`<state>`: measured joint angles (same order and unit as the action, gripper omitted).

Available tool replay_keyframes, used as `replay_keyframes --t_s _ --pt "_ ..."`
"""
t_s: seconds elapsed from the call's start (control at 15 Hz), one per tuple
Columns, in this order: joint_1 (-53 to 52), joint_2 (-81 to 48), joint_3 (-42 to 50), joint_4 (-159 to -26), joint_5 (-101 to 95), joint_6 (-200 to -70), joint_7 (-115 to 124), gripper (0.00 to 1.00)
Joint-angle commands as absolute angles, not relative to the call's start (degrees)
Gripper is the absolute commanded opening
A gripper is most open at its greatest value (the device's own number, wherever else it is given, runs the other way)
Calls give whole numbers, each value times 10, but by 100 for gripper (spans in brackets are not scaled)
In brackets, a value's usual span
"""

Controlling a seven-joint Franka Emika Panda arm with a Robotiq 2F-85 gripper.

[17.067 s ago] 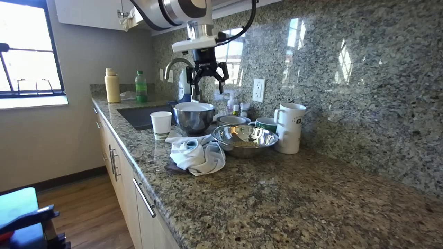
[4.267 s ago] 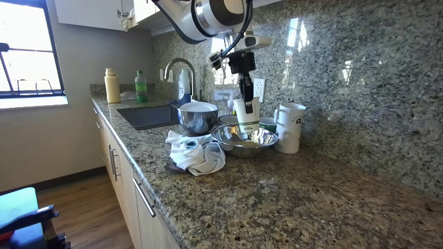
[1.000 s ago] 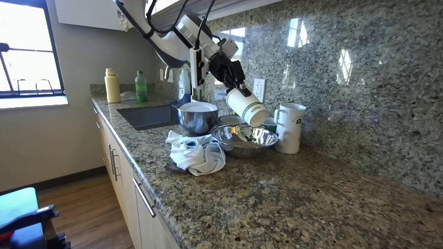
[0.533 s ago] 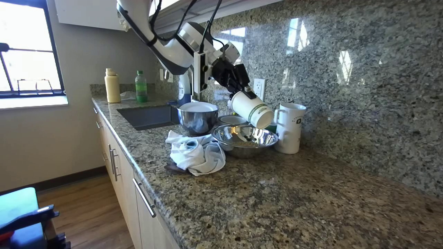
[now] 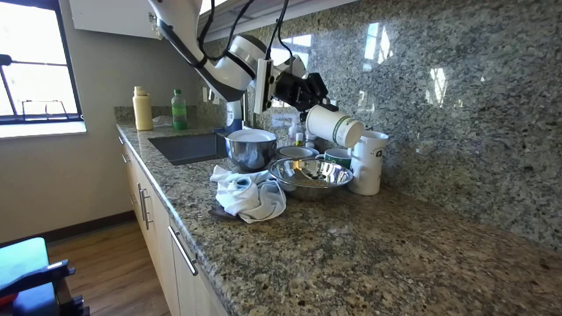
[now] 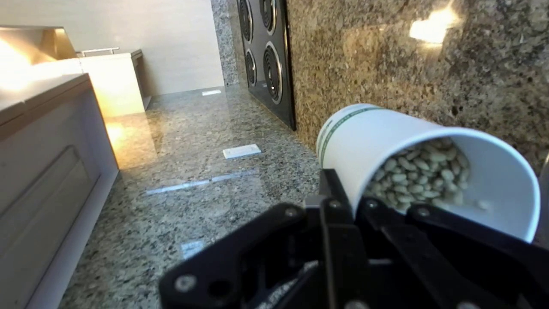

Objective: Pour the contents of the cup into the silver bowl

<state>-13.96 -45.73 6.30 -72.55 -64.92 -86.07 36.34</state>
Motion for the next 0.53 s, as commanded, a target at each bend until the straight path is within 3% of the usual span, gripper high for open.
replay_keyframes --t_s 0.0,0.47 --pt "-147 -485 58 -685 -686 -829 310 0" --pt "-168 -491 50 -696 -735 -792 261 0"
